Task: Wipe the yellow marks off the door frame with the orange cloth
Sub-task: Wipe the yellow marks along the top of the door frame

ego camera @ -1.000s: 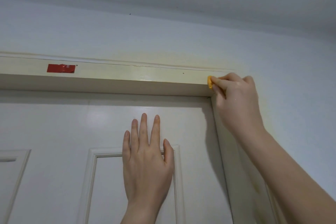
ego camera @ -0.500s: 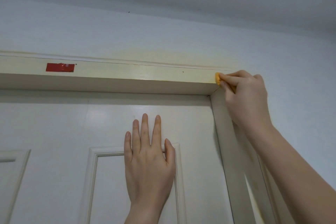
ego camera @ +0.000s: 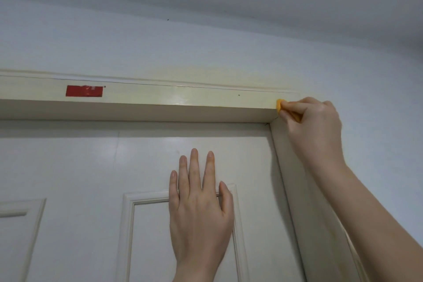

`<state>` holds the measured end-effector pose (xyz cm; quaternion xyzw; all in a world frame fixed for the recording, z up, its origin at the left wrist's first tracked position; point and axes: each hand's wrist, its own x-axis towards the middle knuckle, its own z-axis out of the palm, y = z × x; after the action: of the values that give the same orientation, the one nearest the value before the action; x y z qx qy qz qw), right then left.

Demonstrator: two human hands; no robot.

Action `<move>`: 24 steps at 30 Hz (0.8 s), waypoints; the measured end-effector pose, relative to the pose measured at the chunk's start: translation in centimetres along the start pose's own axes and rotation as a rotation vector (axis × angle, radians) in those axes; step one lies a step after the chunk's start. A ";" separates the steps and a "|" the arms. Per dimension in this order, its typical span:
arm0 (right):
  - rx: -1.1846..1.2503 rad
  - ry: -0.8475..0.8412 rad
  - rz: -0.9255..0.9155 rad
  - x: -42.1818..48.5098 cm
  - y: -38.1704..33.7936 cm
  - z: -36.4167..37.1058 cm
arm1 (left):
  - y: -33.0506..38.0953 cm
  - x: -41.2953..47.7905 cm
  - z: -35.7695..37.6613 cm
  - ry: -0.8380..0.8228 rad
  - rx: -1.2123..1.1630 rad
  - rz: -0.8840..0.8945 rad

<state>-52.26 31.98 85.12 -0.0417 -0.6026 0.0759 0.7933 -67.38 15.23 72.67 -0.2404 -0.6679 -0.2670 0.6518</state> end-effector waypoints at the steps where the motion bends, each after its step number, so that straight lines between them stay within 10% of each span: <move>1: 0.005 0.001 -0.008 0.3 -0.8 0.5 | -0.1 0.0 -0.1 -0.003 -0.011 0.005; 8: 0.164 -0.002 -0.232 -0.5 -7.8 4.3 | -2.7 0.8 -2.0 0.002 -0.042 -0.013; 16: 0.171 0.153 -0.062 -1.7 -4.8 4.1 | -8.7 1.1 -4.7 0.038 0.078 -0.094; 24: 0.263 0.139 -0.375 -2.8 -12.1 8.0 | -9.2 1.0 -4.6 0.033 0.080 -0.096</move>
<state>-59.89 19.42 86.50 0.1697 -0.5286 0.0022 0.8317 -70.15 5.27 73.28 -0.1773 -0.6781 -0.2750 0.6581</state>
